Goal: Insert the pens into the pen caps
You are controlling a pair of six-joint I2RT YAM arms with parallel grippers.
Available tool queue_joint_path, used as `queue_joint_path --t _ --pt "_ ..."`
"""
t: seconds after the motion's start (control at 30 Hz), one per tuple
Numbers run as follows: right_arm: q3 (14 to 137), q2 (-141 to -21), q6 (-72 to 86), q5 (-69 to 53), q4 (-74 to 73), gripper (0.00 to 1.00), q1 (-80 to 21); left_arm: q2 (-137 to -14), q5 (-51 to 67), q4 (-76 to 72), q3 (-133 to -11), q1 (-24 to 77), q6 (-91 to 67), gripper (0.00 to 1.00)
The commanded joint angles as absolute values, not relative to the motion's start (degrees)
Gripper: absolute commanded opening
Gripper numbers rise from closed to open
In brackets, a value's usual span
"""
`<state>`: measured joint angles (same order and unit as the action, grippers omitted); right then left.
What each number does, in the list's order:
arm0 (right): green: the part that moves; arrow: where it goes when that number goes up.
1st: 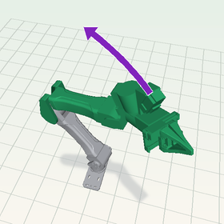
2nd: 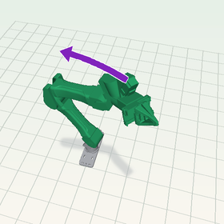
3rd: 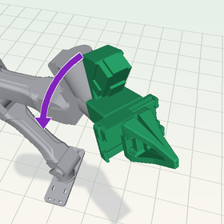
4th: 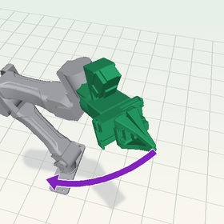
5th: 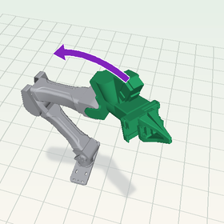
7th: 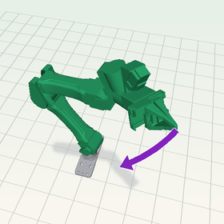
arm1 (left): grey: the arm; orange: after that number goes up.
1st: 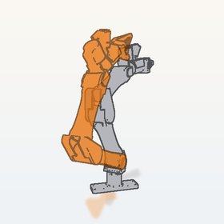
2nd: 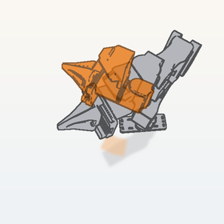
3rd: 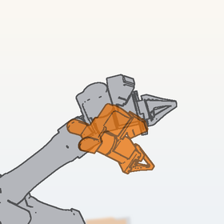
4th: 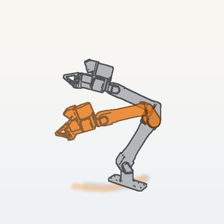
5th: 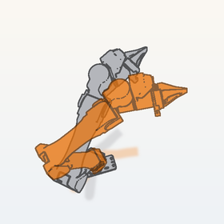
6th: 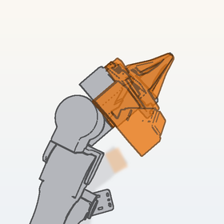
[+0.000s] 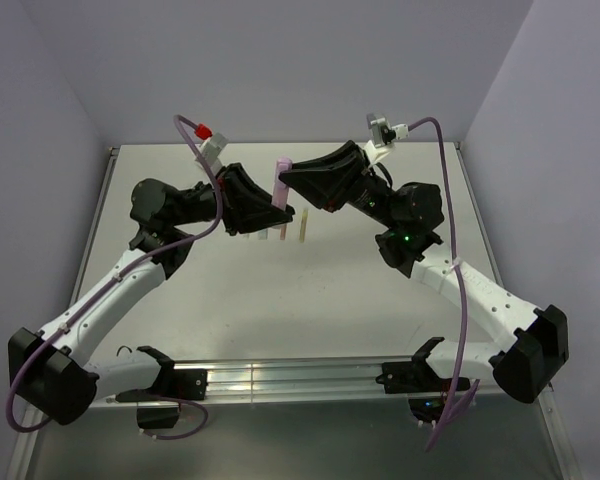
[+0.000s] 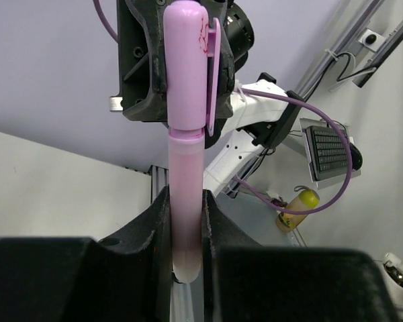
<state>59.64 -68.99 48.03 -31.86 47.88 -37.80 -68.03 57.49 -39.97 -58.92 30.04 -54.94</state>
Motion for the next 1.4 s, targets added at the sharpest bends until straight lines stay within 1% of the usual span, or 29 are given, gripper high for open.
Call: queue_joint_path --t 0.0,0.13,0.33,0.57,0.87,0.9,1.07,1.1,1.17,1.2,1.3,1.37 --pt "58.7 -71.9 47.0 -52.6 38.8 0.0 -42.2 -65.5 49.7 -48.9 -62.9 30.7 -53.3 0.0" --pt "59.8 -73.0 47.2 -55.0 39.7 0.0 -42.5 -63.8 50.1 -49.2 -62.8 31.2 -51.9 0.0" --pt "62.7 -72.2 40.8 -52.2 29.4 0.0 -43.9 -61.2 46.4 -40.6 -64.9 33.0 -44.1 0.0" --pt "63.6 -72.3 41.6 -51.9 29.6 0.04 -45.2 -60.4 44.3 -38.8 -65.4 34.2 -41.0 0.0" --pt "65.1 -72.2 40.0 -50.7 27.1 0.23 -45.4 -59.3 43.2 -37.2 -65.7 34.7 -39.0 0.0" --pt "65.4 -72.1 39.7 -50.5 26.9 0.28 -45.4 -59.2 43.2 -36.7 -65.7 34.7 -38.9 0.0" --pt "67.3 -72.3 38.4 -49.4 25.3 0.38 -45.4 -59.1 42.8 -35.8 -65.9 34.9 -38.3 0.0" --pt "67.8 -72.3 38.0 -49.3 24.8 0.41 -45.4 -59.0 42.7 -35.6 -65.9 34.9 -38.2 0.0" --pt "68.6 -72.2 36.9 -48.7 23.6 0.44 -45.3 -58.8 42.8 -35.3 -65.9 34.9 -38.0 0.0" --pt "68.7 -72.2 36.5 -48.5 23.5 0.47 -45.4 -58.7 42.8 -35.2 -66.0 34.9 -37.9 0.0" --pt "69.9 -71.9 35.7 -48.3 22.2 0.5 -45.0 -58.4 42.6 -34.3 -66.1 35.0 -37.2 0.0" --pt "70.4 -71.7 35.2 -48.3 21.5 0.5 -44.7 -58.0 42.1 -33.2 -66.2 34.9 -36.3 0.0"
